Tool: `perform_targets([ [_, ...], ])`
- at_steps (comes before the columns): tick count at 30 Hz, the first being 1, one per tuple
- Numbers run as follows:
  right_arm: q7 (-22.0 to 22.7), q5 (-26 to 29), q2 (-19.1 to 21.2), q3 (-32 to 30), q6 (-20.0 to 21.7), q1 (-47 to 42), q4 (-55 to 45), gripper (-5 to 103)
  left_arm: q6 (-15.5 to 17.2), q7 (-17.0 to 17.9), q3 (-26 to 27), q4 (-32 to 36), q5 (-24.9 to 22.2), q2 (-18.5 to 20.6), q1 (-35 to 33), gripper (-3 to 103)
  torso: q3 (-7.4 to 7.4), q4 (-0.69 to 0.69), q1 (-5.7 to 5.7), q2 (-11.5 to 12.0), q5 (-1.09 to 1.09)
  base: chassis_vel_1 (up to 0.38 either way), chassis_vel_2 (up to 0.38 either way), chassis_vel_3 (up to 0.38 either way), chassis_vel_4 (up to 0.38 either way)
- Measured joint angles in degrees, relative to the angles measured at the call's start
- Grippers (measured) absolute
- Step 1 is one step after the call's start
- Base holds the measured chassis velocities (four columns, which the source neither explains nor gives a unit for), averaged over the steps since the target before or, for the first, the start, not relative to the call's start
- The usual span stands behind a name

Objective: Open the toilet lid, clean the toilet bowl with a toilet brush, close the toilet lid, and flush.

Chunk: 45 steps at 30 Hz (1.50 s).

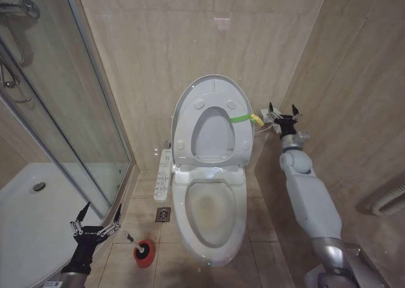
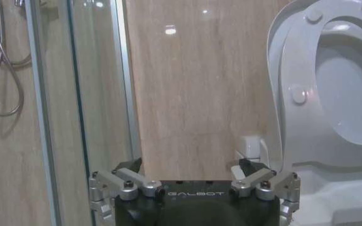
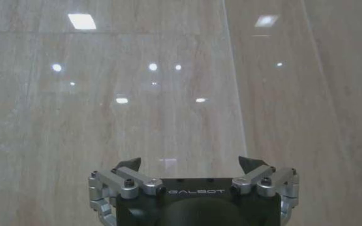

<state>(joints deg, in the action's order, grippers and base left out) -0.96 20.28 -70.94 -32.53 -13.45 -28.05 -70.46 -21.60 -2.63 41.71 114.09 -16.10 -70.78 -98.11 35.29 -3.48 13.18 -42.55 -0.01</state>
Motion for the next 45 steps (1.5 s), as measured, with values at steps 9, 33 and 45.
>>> perform_targets([
  [9, -0.1, -1.9, -3.0, 1.1, -0.3, 4.8, 3.8, 100, 0.0, 0.0, 0.0, 0.0, 0.0, 0.0, 0.0, 100, 0.00, 0.00, 0.00, 0.0, 0.00, 0.000, 0.000, 0.000, 0.000],
  [33, 1.4, -1.5, -3.9, 6.4, 1.4, 1.5, -2.8, 100, 0.0, 0.0, 0.0, 0.0, 0.0, 0.0, 0.0, 100, -0.01, -0.02, 0.00, 0.0, 0.00, 0.000, 0.000, 0.000, 0.000],
  [45, 1.8, 0.1, -0.8, 6.2, 2.2, -4.1, -8.9, 100, 0.0, 0.0, 0.0, 0.0, 0.0, 0.0, 0.0, 100, 0.00, 0.00, 0.00, 0.0, 0.01, 0.000, 0.000, 0.000, 0.000],
])
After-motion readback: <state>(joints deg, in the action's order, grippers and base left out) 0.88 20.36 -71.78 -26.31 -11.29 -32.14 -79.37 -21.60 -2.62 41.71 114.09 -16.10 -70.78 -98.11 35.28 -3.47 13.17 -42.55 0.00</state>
